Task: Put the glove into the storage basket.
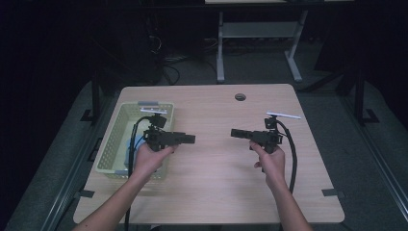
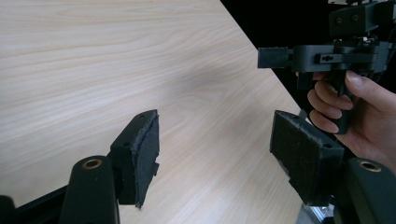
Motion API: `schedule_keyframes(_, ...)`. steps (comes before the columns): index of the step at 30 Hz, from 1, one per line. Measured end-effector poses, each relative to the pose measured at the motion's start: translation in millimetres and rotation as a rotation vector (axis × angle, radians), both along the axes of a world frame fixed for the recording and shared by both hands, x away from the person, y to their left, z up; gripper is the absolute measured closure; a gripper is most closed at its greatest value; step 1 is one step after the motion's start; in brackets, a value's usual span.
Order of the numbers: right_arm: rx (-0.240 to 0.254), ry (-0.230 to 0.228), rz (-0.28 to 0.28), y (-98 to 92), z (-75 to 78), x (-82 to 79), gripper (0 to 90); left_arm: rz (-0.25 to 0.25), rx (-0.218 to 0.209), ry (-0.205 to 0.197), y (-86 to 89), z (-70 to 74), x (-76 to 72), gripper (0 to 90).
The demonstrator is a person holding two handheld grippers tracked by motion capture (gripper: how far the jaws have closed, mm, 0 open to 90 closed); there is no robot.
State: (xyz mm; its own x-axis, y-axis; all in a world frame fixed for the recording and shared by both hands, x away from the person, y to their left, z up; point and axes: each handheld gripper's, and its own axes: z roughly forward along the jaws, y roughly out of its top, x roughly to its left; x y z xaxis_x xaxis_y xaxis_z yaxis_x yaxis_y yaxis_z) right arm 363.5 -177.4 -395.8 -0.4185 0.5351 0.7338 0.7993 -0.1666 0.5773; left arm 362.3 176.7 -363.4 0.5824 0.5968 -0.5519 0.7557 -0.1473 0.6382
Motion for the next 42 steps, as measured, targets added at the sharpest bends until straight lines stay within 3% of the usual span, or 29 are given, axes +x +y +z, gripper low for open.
schedule_keyframes(4,0.002,0.011,-0.015,-10.8,-3.0,-4.4,37.7,-0.019,0.013,-0.006,-13.0,-6.3,-4.0,31.8)
schedule_keyframes(7,0.007,0.012,-0.028,-17.0,-6.6,-6.3,37.6,-0.029,-0.021,0.016,-19.3,-10.8,-6.2,31.3)
schedule_keyframes(15,-0.004,0.024,-0.037,-29.1,-14.2,-9.7,37.0,-0.064,-0.013,0.019,-39.0,-20.3,-12.6,30.1)
schedule_keyframes(24,0.013,0.049,-0.048,-42.3,-25.0,-15.3,35.4,-0.090,-0.012,0.016,-51.8,-31.1,-18.4,28.8)
schedule_keyframes(38,-0.008,0.083,-0.101,-73.2,-49.1,-31.5,33.7,-0.099,-0.025,0.003,-68.2,-48.6,-25.4,28.3)
schedule_keyframes(42,-0.024,0.086,-0.100,-76.8,-51.5,-35.6,32.7,-0.113,-0.011,-0.007,-73.1,-53.7,-28.3,28.4)
